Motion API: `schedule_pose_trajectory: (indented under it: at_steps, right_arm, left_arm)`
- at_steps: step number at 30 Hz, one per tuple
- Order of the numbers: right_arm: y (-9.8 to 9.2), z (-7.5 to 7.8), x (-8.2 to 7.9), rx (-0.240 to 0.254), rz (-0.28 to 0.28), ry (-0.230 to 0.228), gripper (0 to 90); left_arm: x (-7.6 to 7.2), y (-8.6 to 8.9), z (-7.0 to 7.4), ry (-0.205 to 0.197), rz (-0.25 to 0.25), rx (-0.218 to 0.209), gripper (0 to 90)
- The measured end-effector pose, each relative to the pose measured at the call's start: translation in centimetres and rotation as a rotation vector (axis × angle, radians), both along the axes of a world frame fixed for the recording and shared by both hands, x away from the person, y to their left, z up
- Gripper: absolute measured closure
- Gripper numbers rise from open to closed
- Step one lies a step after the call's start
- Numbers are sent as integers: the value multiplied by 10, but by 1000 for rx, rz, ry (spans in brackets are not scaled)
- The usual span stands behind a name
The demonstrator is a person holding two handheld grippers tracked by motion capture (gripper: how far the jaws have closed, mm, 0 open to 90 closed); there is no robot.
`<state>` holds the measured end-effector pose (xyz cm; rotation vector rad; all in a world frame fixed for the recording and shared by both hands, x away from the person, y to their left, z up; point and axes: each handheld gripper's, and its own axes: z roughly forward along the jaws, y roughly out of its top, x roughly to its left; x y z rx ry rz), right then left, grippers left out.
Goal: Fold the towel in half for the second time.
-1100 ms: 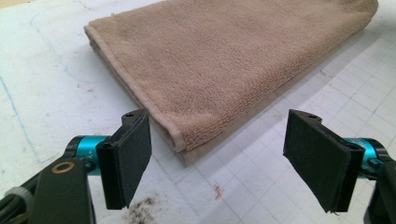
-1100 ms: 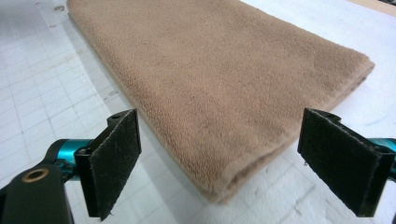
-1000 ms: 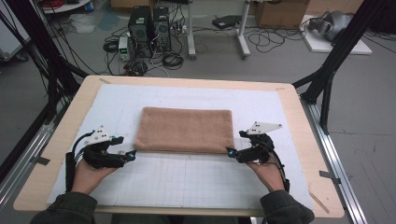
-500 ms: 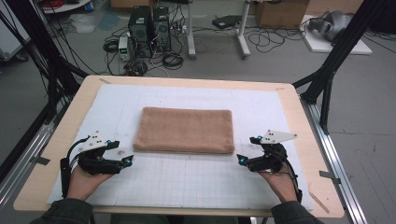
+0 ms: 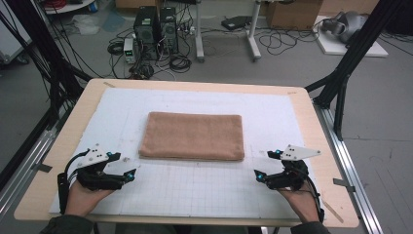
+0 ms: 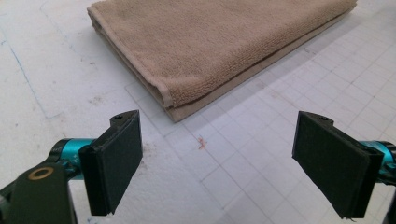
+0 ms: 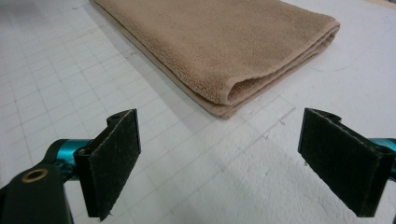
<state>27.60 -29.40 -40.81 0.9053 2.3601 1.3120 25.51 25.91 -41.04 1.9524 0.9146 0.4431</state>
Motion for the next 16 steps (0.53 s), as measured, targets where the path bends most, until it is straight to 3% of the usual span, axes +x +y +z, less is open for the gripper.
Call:
schedule_pose_trajectory:
  at_steps: [9, 16]
  right_arm:
    - [-7, -3, -12, 14, -7, -6, 123]
    - [-10, -9, -11, 14, -19, 10, 121]
  left_arm:
    - [-11, 3, -3, -11, 7, 3, 165]
    - [-16, 5, -5, -12, 10, -7, 164]
